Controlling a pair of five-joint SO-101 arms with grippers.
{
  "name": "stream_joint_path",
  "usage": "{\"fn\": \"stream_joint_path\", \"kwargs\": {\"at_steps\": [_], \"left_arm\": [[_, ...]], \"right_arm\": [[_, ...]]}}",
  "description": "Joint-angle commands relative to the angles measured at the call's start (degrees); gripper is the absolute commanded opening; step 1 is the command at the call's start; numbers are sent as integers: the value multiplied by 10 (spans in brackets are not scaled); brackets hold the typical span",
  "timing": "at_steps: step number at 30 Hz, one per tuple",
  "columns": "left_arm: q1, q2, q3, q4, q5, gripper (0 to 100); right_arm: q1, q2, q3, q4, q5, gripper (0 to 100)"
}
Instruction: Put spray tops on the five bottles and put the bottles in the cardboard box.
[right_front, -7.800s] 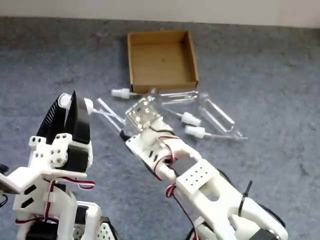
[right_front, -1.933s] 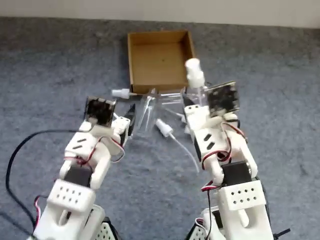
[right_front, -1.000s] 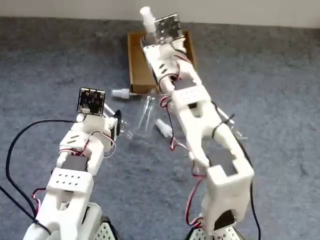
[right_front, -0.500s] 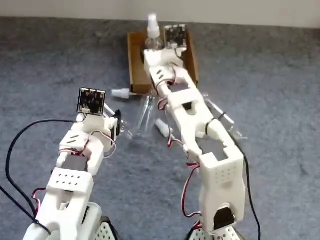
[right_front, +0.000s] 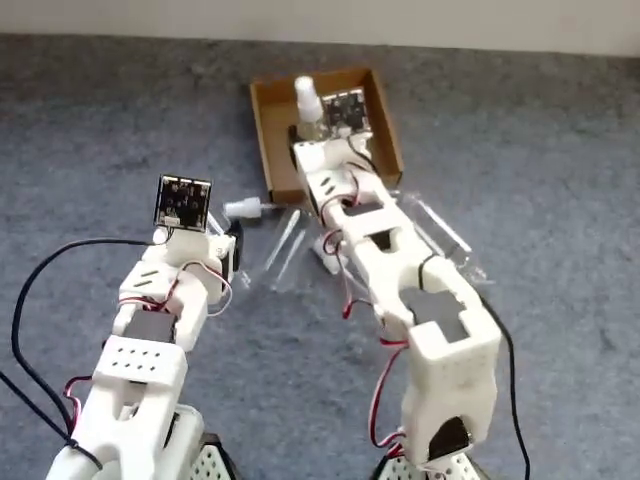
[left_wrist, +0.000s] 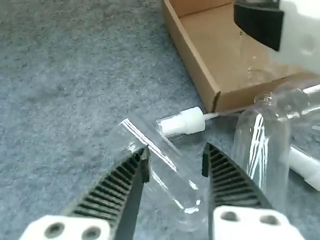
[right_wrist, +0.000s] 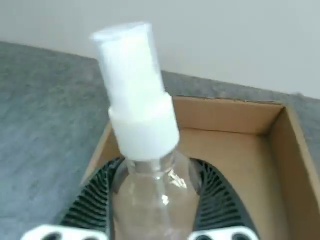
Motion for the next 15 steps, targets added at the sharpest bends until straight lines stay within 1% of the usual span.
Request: {"fn": "stream_joint_path", "kwargs": {"at_steps": [1,7,15], "left_arm": [[8,7,-10,-1,-5,160],[12,7,-9,-1,-5,160],[12,7,-9,-1,-5,160]], "right_arm": [[-3,-80,69,-4,8,4],[-4,-149,155,-5,7,4],[-13,-192,196,0,7,4]]}}
